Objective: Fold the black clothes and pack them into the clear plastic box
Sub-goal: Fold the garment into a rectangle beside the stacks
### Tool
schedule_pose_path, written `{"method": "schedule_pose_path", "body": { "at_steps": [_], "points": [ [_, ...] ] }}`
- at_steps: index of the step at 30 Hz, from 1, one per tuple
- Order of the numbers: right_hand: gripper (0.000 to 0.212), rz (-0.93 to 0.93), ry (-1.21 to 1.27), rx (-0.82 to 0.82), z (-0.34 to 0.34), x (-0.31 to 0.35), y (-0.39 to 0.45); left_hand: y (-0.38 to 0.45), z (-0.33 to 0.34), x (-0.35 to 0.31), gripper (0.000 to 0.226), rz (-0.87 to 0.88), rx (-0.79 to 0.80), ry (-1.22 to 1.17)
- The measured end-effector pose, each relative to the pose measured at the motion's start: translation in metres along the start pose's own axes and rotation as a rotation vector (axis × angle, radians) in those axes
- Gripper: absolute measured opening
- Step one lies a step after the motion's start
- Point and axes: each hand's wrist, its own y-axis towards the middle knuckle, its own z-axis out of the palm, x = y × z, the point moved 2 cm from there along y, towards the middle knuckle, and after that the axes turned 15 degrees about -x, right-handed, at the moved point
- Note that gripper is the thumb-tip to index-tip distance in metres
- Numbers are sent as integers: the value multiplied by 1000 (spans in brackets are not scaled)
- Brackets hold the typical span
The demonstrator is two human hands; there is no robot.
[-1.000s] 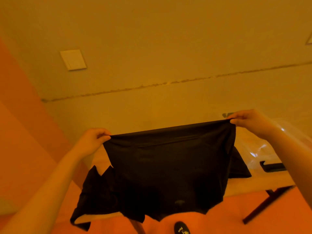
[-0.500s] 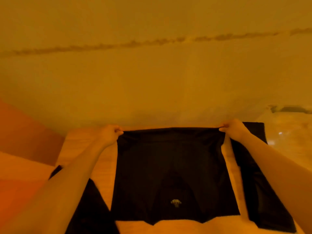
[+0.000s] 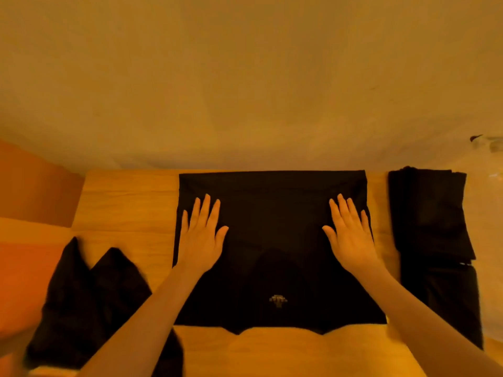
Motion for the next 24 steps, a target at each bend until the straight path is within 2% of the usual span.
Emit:
{"method": "schedule_pose_path", "body": {
  "at_steps": [3, 5, 7, 8, 12, 15, 18, 19, 21, 24],
  "points": [
    [63, 14, 99, -99, -8, -2, -21, -19, -14, 9, 60, -77, -113, -113],
    [61, -25, 154, -179, -16, 1, -55, -54, -22, 13, 59, -39, -194, -183],
    [61, -14, 217, -217, -15, -3, -95, -101, -22, 20, 62, -16, -191, -228],
    [61, 38, 268, -230, -11, -8, -114, -123, -21, 25, 62, -51, -179, -254],
    [65, 453, 484, -211, 7, -34, -175, -186, -16, 41, 42, -329, -183, -331],
    [48, 518, 516, -240, 7, -35, -193, -204, -17, 44, 34, -299, -193, -364],
    [44, 505, 440, -280, 2, -31, -193, -198, -20, 40, 26, -333, -160, -491],
    [45, 493, 420, -281, 1, -31, -191, -195, -20, 37, 30, -278, -139, -486],
    [49, 433, 354, -260, 0, -30, -186, -191, -18, 27, 44, -19, -129, -363],
    [55, 154, 183, -265, 2, -27, -178, -184, -11, 17, 65, 270, -104, -169]
  ]
}}
